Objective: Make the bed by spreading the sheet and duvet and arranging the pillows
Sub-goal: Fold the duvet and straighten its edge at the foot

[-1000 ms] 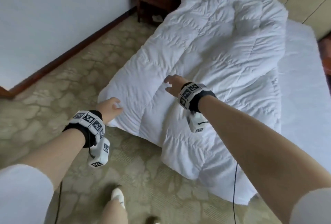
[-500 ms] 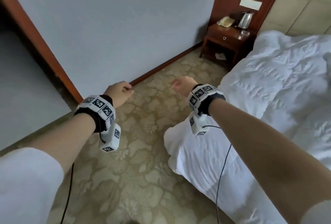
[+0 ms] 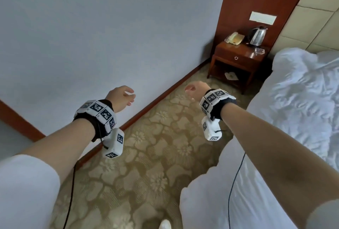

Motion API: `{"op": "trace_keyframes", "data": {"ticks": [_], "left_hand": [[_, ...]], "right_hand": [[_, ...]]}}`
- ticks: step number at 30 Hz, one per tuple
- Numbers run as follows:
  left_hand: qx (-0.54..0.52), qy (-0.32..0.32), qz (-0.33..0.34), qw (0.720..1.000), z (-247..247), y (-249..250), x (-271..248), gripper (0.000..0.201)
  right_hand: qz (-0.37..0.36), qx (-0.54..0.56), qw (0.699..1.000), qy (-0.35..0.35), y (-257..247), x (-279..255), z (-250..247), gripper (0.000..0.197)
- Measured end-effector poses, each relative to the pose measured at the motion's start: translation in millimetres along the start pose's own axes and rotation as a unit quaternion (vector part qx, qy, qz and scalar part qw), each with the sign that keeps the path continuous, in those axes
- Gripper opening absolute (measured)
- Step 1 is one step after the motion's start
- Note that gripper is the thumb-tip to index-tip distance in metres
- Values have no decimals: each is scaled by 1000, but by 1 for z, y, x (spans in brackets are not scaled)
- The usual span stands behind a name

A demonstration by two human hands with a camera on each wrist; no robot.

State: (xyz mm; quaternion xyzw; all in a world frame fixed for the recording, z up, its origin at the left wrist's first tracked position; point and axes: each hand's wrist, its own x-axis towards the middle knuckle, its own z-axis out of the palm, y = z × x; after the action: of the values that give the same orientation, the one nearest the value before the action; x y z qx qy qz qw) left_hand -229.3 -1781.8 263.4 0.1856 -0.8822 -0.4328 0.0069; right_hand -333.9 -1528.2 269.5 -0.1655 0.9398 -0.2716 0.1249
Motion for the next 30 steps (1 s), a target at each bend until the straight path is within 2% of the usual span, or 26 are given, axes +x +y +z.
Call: {"op": "trace_keyframes", "data": {"ticks": [4,7,11,13,17,22,26,30], "left_hand": [[3,-9,41,999,5,48,106,23],[8,-63,56,996,26,79,188,26],[25,-124,103,987,74,135,322,28],[25,-140,128,981,98,161,374,28],[31,-208,190,959,165,244,476,26],[56,-288,261,920,266,348,538,29],[80,-353,331,871,376,433,574,29],[102,-374,349,853,471,507,616,32]], "right_hand": [[37,51,997,49,12,89,-36,26],[48,58,995,63,29,148,-63,28],[104,61,987,103,82,234,-109,26],[133,60,981,124,112,262,-128,24],[225,70,958,163,178,304,-186,22],[317,99,919,213,261,309,-249,20],[411,129,862,269,369,307,-301,15],[457,159,817,314,475,316,-349,18]]}}
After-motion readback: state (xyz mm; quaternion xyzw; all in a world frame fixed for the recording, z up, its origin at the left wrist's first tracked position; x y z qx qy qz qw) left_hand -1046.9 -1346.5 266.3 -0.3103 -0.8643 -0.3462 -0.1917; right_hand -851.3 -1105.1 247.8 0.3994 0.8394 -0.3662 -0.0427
